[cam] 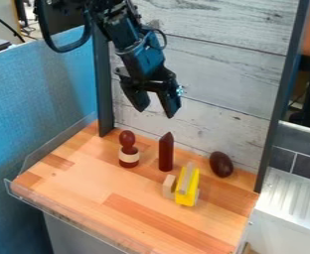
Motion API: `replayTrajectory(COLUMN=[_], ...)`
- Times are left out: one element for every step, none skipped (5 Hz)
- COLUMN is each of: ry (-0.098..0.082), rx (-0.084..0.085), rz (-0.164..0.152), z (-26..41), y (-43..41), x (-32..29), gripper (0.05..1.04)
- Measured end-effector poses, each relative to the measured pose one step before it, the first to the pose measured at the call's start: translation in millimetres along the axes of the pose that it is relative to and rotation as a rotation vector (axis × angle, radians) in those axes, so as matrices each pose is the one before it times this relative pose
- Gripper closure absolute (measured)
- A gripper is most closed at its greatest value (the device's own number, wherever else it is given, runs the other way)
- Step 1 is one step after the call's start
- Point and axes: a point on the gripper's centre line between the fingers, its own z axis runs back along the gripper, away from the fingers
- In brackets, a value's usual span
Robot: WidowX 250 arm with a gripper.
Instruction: Put the knob on top of the stick
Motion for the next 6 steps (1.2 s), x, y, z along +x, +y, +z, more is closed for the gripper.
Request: replayTrajectory(ry=[0.0303,0.0334,0.0265,0.0697,0.1074,-0.0217], rx=[-0.014,0.0112,0.0566,0.1055,0.0509,0.0088], rz=[0.0176,0.0453,0.0561,0.0639,0.02,-0.0068], z=[-10.78,-11.24,-3.99,-6.44,-10.88,-4.48], y=[1.35,11.19,16.41,20.44,5.9,4.7], x=[-5.85,-1.49,2.89,0.26,2.97,6.23], gripper=[0.083,0.083,0.083,0.083,0.083,0.083])
